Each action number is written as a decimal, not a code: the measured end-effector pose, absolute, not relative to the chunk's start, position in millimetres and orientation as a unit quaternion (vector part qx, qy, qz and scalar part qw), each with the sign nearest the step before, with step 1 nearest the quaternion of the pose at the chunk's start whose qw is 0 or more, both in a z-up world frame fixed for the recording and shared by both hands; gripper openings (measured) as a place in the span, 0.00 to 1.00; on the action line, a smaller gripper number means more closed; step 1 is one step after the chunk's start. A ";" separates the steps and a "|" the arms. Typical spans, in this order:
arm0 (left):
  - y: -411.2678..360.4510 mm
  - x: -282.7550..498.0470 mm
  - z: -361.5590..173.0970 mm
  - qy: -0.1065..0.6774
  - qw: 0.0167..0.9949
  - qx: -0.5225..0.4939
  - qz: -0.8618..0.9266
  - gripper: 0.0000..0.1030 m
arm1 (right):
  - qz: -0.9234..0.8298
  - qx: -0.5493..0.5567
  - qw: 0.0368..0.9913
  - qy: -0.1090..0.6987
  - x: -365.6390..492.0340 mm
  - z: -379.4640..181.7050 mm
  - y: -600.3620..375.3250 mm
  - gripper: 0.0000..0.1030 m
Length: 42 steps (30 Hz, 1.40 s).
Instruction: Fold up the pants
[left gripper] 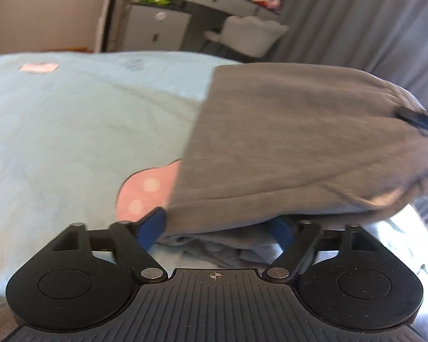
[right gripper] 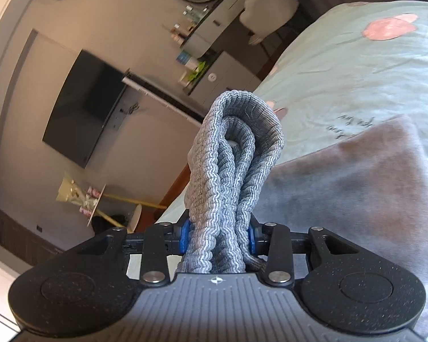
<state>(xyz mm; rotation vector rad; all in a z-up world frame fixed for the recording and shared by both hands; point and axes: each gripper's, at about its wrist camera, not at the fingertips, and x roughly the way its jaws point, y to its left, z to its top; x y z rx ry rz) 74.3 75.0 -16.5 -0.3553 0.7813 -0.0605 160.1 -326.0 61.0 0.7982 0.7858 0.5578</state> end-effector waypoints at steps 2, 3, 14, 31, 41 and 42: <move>80.5 77.4 -20.2 0.386 0.903 -0.190 -0.017 0.67 | 0.255 0.381 0.811 0.364 157.0 58.9 -335.1 0.35; 83.9 78.6 -21.2 0.386 0.901 -0.197 -0.016 0.66 | 0.251 0.382 0.813 0.362 155.3 58.4 -339.7 0.35; 94.3 67.7 -16.7 0.358 0.901 -0.242 -0.043 0.69 | 0.196 0.371 0.831 0.365 146.4 40.3 -370.1 0.35; 44.9 76.8 -24.7 0.420 0.887 -0.131 -0.142 0.92 | 0.144 0.401 0.781 0.457 133.7 -35.6 -402.7 0.77; 42.0 85.1 -36.0 0.434 0.886 -0.130 -0.092 0.72 | 0.150 0.396 0.801 0.424 131.2 -34.0 -389.3 0.45; 44.6 85.2 -35.6 0.433 0.886 -0.137 -0.091 0.71 | 0.149 0.396 0.800 0.425 130.8 -34.7 -389.6 0.48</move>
